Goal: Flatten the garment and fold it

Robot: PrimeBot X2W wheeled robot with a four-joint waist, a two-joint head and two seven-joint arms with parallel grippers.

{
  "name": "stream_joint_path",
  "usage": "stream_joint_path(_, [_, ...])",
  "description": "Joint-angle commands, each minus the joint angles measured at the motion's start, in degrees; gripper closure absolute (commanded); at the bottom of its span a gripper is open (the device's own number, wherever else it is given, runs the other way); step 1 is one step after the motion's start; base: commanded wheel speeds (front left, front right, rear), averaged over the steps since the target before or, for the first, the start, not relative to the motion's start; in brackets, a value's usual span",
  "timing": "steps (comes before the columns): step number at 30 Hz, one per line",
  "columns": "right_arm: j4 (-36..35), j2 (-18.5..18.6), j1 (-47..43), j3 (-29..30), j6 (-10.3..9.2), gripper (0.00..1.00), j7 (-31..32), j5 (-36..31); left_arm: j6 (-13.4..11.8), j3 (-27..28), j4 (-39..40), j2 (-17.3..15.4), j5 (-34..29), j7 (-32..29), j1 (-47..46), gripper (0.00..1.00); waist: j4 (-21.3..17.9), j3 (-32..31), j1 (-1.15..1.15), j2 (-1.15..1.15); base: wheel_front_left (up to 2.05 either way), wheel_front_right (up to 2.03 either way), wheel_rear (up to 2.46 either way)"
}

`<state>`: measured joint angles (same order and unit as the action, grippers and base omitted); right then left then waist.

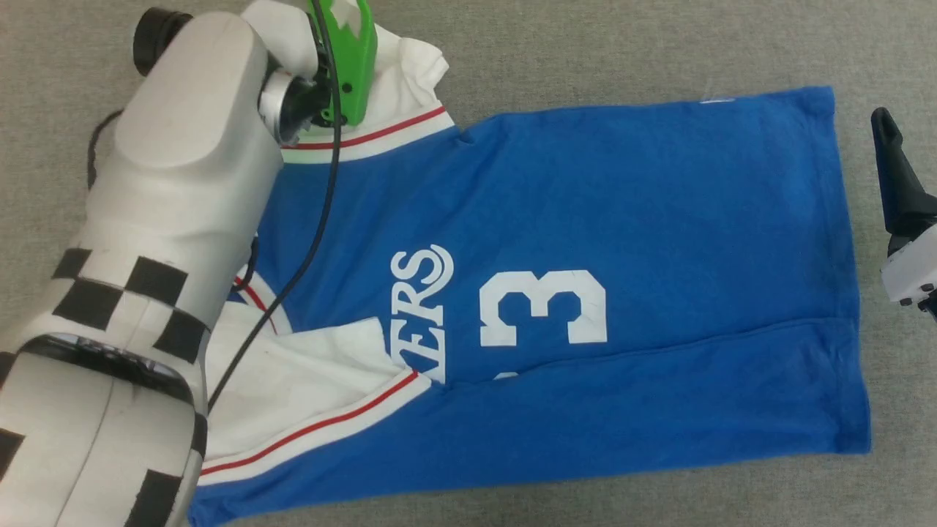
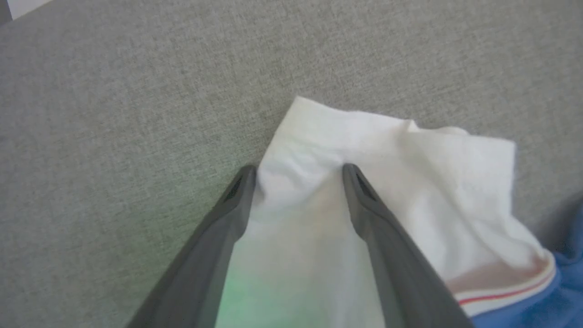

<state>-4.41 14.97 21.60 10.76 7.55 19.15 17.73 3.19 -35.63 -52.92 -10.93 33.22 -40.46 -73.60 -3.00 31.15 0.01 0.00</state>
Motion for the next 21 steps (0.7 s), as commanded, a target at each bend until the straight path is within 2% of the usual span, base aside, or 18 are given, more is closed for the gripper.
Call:
stream_joint_path(1, [-0.5, -0.2, -0.3, 0.1, -0.06, 0.00, -0.1, 0.4, -0.6, -0.4, -1.2, -0.3, -0.6, -1.3, 0.0, 0.00, -0.5, 0.6, -0.01, 0.00, 0.00, 0.00, 0.00])
stream_joint_path(2, [-0.6, -0.2, -0.3, 0.2, -0.06, 0.00, -0.1, 0.5, -0.8, -0.6, -1.7, -0.3, -0.6, -2.4, 0.3, 0.00, -0.6, 0.7, -0.01, 0.00, 0.00, 0.00, 0.00])
stream_joint_path(3, [-0.8, -0.1, -0.3, 0.3, -0.06, 0.00, -0.1, 0.5, -0.8, -0.7, -2.1, -0.2, -0.3, -3.5, 0.5, 0.22, -0.5, 0.8, -0.01, 0.00, 0.00, 0.00, 0.00])
stream_joint_path(4, [-0.9, -0.1, -0.3, 0.4, -0.06, 0.00, -0.1, 0.5, -0.8, -0.5, -2.2, 0.0, 0.1, -3.9, 0.7, 0.54, -0.5, 0.9, -0.01, 0.00, 0.00, 0.00, 0.00])
stream_joint_path(5, [-1.0, -0.1, -0.4, 0.6, -0.06, 0.00, -0.1, 0.5, -0.6, -0.4, -2.3, 0.1, 0.5, -4.5, 0.9, 1.00, -0.5, 0.9, -0.01, 0.00, 0.00, 0.00, 0.00])
stream_joint_path(9, [-1.2, -0.1, -0.5, 0.8, -0.06, 0.00, 0.1, 0.4, -0.1, 0.1, -1.8, 0.6, 2.0, -5.1, 1.3, 1.00, 0.0, 0.8, -0.01, 0.00, 0.00, 0.00, 0.00])
stream_joint_path(14, [-1.6, 1.3, 0.5, -0.2, -0.06, 0.00, 2.3, 0.4, 0.6, 1.9, 0.3, 0.8, 4.1, -3.0, 1.1, 1.00, 0.6, 0.0, -0.01, 0.00, 0.00, 0.00, 0.00])
stream_joint_path(17, [-1.6, 3.3, 2.0, -2.3, -0.06, 0.00, 7.3, 0.8, 0.8, 3.3, 1.7, 0.6, 5.5, -2.0, 0.9, 1.00, 0.7, -0.6, -0.01, 0.00, 0.00, 0.00, 0.00])
stream_joint_path(21, [-1.1, 6.7, 7.0, -6.2, -0.06, 0.00, 18.6, 0.3, 0.9, 4.2, 3.9, -0.4, 6.4, -1.6, 0.6, 1.00, 0.7, -1.0, -0.01, 0.00, 0.00, 0.00, 0.00])
